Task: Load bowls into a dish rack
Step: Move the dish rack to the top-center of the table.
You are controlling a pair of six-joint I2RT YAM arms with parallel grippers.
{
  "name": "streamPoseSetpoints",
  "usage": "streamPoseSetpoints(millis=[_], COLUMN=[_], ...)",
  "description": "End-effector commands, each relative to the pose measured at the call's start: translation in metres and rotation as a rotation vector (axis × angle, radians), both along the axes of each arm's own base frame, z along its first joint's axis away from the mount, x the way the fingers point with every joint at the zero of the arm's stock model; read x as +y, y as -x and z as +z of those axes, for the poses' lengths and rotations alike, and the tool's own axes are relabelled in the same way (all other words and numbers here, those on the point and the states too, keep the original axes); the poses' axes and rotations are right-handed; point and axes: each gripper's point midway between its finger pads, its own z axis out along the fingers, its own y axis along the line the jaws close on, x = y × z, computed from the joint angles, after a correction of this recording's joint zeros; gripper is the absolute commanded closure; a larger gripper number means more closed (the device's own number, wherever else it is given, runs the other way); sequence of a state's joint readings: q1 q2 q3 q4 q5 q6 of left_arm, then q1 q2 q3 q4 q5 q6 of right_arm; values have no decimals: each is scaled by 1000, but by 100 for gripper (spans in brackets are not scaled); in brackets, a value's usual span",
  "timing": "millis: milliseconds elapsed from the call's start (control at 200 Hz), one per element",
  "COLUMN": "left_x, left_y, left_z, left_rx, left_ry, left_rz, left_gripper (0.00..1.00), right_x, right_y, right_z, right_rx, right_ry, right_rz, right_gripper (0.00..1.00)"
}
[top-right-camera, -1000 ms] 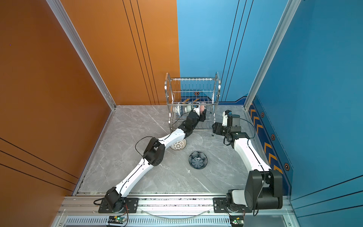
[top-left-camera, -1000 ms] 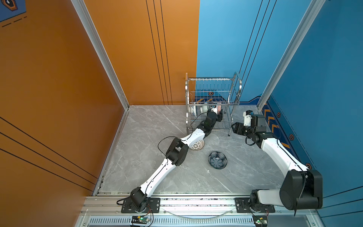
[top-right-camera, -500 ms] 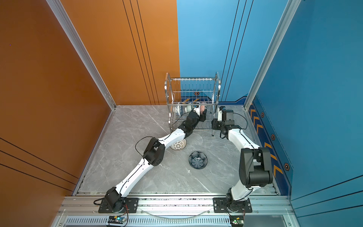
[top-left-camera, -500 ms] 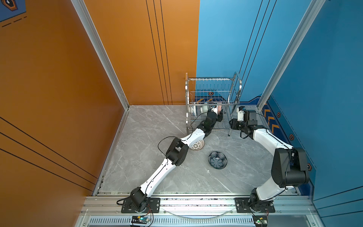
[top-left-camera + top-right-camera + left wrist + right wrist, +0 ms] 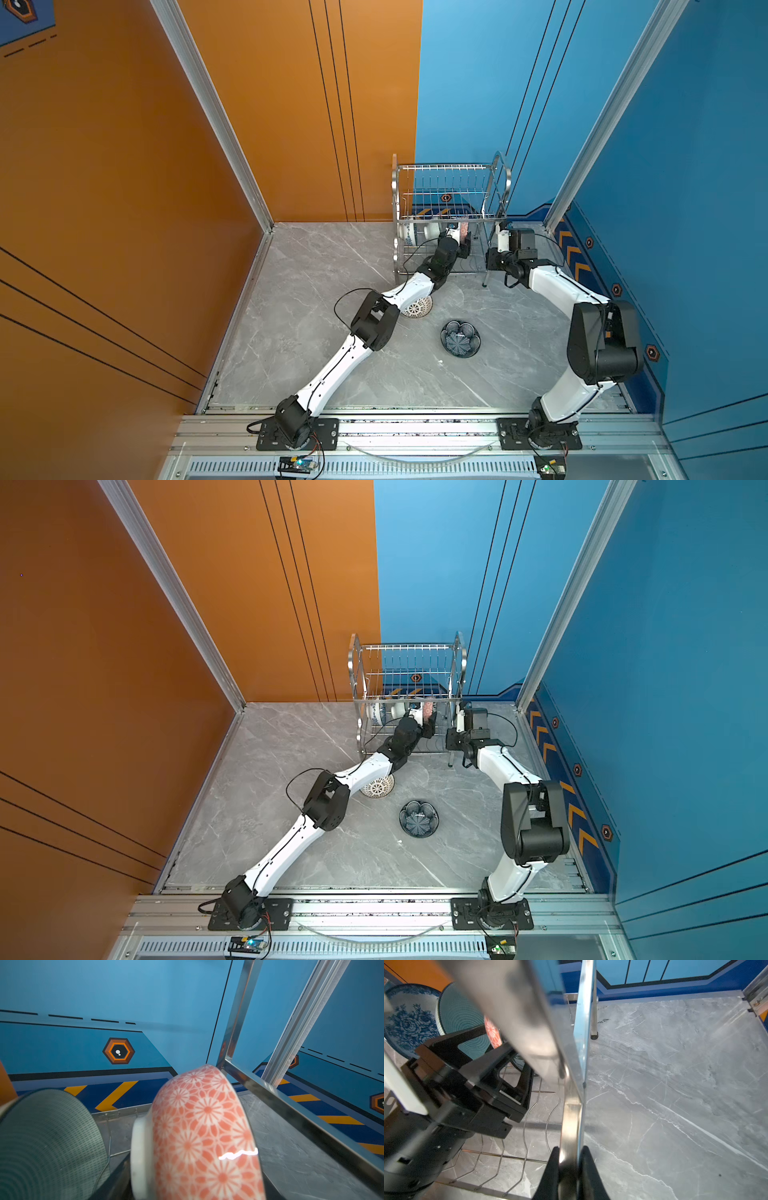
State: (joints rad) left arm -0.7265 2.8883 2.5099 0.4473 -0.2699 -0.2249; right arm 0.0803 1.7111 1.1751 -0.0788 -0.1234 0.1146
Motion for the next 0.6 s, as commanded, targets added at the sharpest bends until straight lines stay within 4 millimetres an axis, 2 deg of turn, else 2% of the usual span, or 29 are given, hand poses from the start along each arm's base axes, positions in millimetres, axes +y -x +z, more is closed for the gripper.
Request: streamPoseSetpoints(millis=[0, 305, 596], left_x=[9, 25, 29], left_y=[5, 19, 37], left_z=[59, 67, 57], left_rx=[-101, -117, -83], left_ry=[45, 33, 25], left_rz=[30, 38, 4], left_gripper=[48, 48, 48], right_x=[16, 36, 48], right_y=[6, 33, 67], right_z=[6, 10, 8], right_rx=[0, 7, 18], right_ry=[-9, -36, -80], right_rz=[41, 40, 19], right_gripper=[91, 93, 94])
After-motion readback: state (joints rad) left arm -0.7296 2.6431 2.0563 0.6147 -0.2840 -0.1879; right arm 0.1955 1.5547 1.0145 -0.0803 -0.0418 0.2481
